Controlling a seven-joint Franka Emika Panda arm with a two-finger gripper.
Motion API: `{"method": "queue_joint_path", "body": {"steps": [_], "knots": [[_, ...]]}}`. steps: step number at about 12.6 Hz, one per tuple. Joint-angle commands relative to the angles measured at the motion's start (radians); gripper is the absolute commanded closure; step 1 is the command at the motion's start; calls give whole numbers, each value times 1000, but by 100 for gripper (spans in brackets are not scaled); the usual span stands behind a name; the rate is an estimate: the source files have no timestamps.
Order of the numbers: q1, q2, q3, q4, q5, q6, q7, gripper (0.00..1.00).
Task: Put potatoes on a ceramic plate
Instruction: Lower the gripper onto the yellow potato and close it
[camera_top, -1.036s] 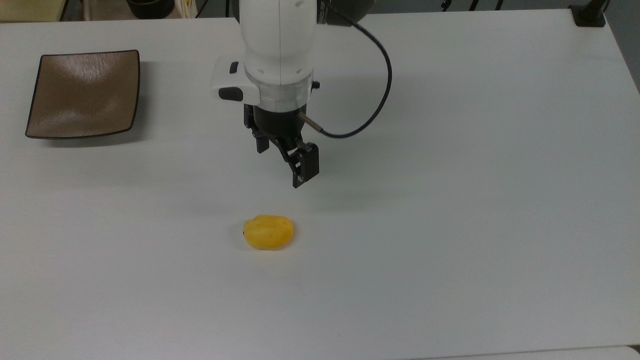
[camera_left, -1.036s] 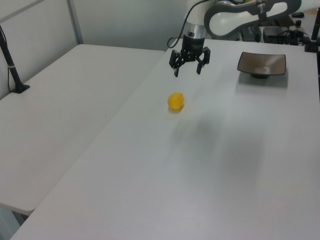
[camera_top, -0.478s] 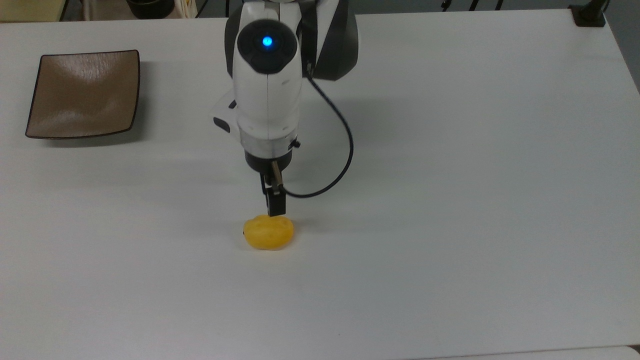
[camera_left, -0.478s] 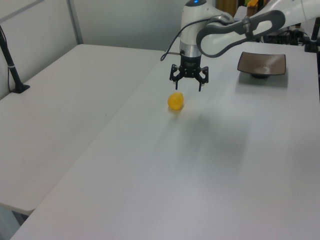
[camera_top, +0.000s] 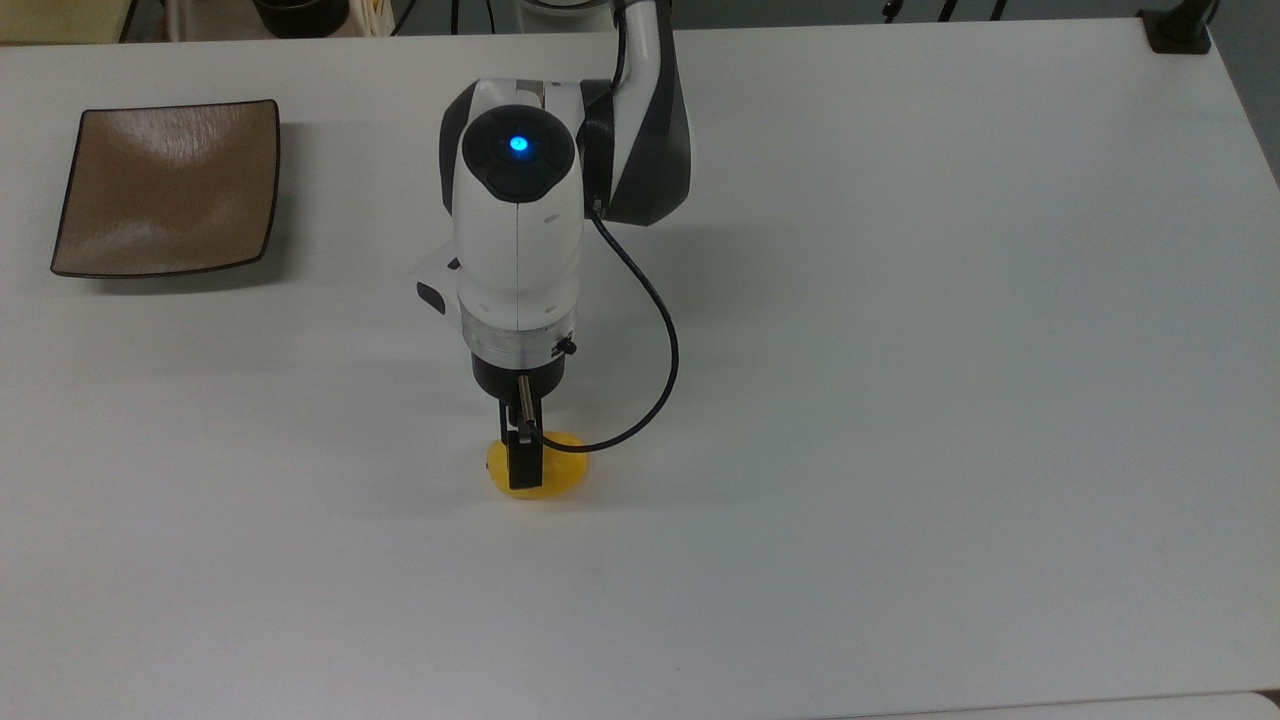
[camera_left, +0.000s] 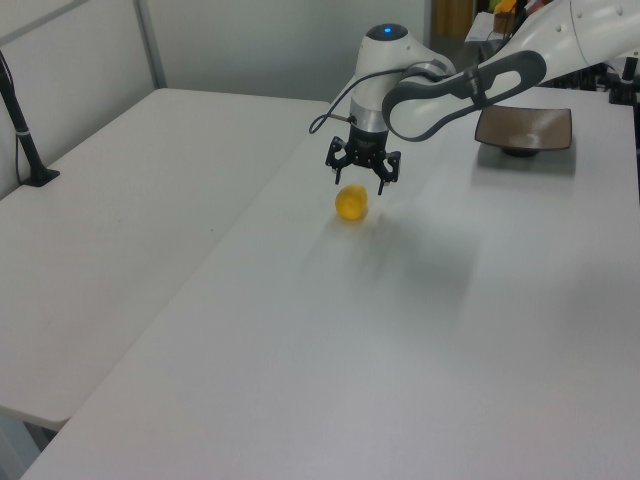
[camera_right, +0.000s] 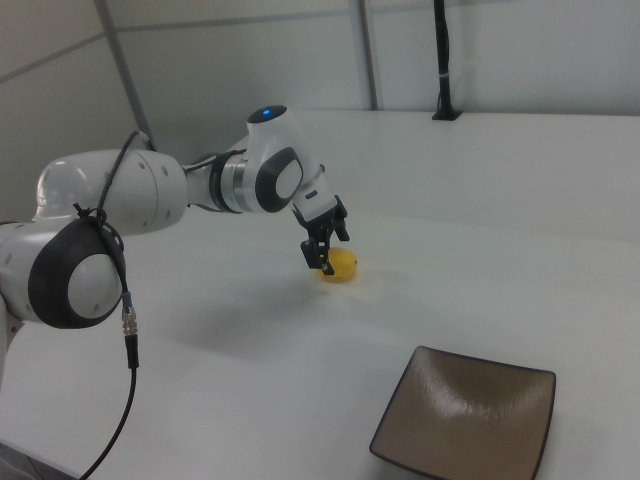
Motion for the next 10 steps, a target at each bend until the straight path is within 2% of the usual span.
{"method": "queue_joint_path", "body": {"steps": [1,6,7,9,10], "knots": [[11,35,-9,22,-12,42,30,0],[13,53,-6,19,-12,77,19,0],[13,53,-7,19,-13,77,12,4],[13,53,1,16,-25,79,-40,30],[13,53,2,15,-26,77,-47,56]]}}
